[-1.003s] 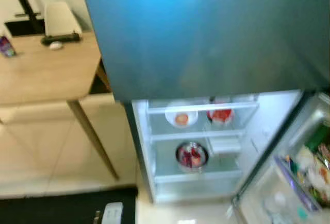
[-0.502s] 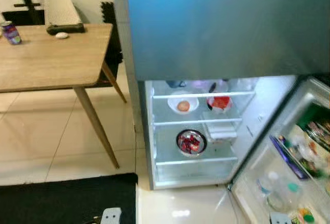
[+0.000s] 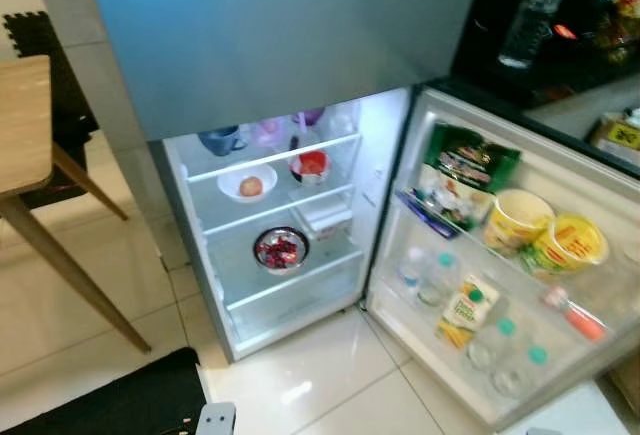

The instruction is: Restocking fridge

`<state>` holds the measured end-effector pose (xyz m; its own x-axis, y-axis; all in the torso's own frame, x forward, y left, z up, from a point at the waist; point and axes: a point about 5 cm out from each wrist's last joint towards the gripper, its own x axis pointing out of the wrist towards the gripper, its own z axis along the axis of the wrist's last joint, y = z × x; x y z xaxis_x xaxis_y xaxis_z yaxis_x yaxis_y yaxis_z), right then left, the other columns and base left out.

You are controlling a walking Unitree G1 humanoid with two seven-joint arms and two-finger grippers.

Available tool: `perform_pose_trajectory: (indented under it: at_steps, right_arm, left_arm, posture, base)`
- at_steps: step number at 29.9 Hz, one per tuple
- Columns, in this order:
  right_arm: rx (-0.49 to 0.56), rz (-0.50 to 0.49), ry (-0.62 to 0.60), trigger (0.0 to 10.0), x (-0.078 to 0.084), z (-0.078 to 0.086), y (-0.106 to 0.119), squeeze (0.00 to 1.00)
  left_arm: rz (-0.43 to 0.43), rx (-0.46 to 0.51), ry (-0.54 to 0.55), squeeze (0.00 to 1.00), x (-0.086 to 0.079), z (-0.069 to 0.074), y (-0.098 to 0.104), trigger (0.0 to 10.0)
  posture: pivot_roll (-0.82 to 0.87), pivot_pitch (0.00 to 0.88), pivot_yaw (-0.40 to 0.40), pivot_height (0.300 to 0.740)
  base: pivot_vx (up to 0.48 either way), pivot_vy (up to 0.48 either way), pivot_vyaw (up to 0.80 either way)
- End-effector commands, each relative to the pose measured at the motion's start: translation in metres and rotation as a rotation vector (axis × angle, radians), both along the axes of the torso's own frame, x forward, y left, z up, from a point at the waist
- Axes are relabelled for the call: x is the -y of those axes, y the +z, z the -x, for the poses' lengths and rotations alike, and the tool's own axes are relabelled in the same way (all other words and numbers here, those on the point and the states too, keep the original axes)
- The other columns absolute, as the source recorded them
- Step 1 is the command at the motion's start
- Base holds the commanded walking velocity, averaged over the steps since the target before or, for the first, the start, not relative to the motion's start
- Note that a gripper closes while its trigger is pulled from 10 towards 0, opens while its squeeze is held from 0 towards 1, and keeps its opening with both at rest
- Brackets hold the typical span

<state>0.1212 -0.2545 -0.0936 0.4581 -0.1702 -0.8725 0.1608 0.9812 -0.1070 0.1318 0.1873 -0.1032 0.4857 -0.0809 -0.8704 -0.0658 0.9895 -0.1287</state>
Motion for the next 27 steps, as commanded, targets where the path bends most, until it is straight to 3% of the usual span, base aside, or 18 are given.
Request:
perform_pose_trajectory:
  at_steps: [1,14,27]
  right_arm:
    - [-0.015,0.009,-0.018,10.0,0.0051,0.0072,-0.0006,0.0]
    - [-0.006,0.005,-0.019,10.0,0.0054,0.0055,0.0,0.0]
    - [-0.004,-0.001,-0.025,10.0,0.0036,0.0053,-0.0005,0.0]
  left_arm:
    - [-0.004,-0.015,-0.009,0.0,-0.0005,0.0028,-0.001,10.0]
    - [0.039,0.012,-0.044,0.0,0.004,-0.0027,0.0011,10.0]
    - [0.055,-0.003,-0.057,0.0,0.0046,0.0014,-0.0002,10.0]
  posture:
    - [-0.09,0.0,-0.004,0.74]
    - [-0.08,0.0,-0.003,0.74]
    - [-0.08,0.0,-0.002,0.74]
  base:
    - [0.0,0.0,0.0]
    - [0.0,0.0,0.0]
    - [0.0,-0.433,0.0]
